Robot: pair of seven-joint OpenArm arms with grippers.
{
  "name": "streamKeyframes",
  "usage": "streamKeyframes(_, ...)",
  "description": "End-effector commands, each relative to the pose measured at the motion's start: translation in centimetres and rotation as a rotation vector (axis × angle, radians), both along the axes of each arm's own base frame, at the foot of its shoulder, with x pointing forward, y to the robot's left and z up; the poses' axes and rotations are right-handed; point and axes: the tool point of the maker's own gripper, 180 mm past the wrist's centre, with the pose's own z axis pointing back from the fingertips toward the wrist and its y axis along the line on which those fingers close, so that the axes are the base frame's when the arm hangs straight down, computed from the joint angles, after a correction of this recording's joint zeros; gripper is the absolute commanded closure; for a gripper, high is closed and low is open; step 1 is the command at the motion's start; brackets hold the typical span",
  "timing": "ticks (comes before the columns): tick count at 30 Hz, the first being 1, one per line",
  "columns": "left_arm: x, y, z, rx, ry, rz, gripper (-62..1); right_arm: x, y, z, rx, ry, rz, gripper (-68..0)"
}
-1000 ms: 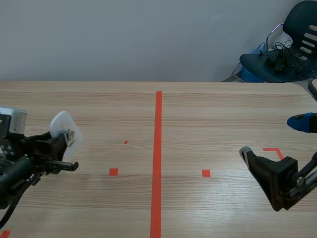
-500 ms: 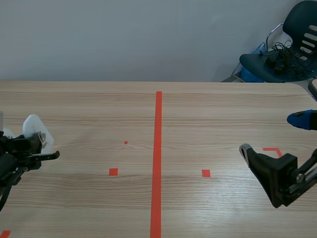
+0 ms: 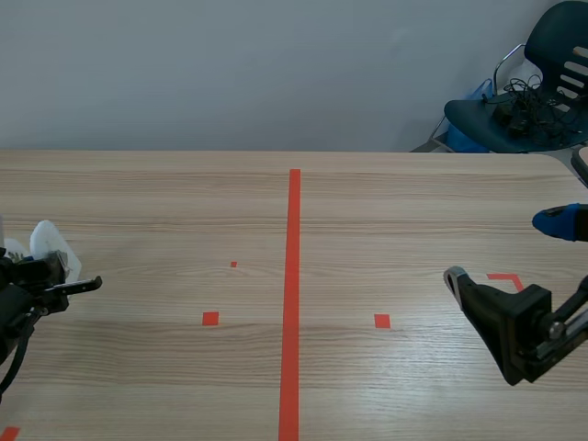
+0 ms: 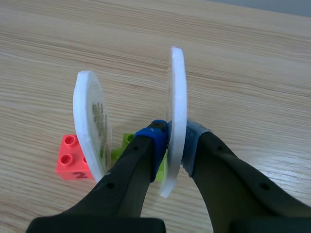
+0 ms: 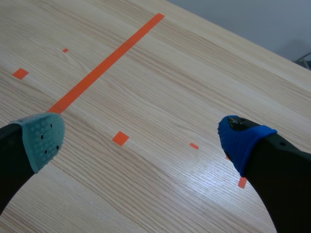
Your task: Do the leaf sorting experiment
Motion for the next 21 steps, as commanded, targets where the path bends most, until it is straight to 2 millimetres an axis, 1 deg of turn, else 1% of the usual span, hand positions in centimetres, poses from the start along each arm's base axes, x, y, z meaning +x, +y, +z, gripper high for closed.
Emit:
streamKeyframes(1,0.6,-0.2,1.3,0.004,-0.043,-0.009,-6.3,0.7,0.1,1.5,0.009,-0.050,0.004,-67.9)
streamKeyframes(10,0.5,-0.3,1.2,0.001,-0.044,-0.015,-27.0,0.7,0.1,1.5,0.009,-0.050,0.004,-67.9)
streamKeyframes(12,0.6,-0.3,1.5,0.004,-0.059,-0.015,-28.7,0.7,0.1,1.5,0.009,-0.050,0.004,-67.9)
streamKeyframes(15,0.9,-0.4,2.2,0.006,-0.078,-0.027,-28.7,0.7,0.1,1.5,0.009,-0.050,0.004,-67.9)
streamKeyframes(21,2.3,-0.9,5.7,0.028,-0.162,-0.074,-28.7,0.6,0.1,1.4,0.006,-0.046,0.003,-67.9)
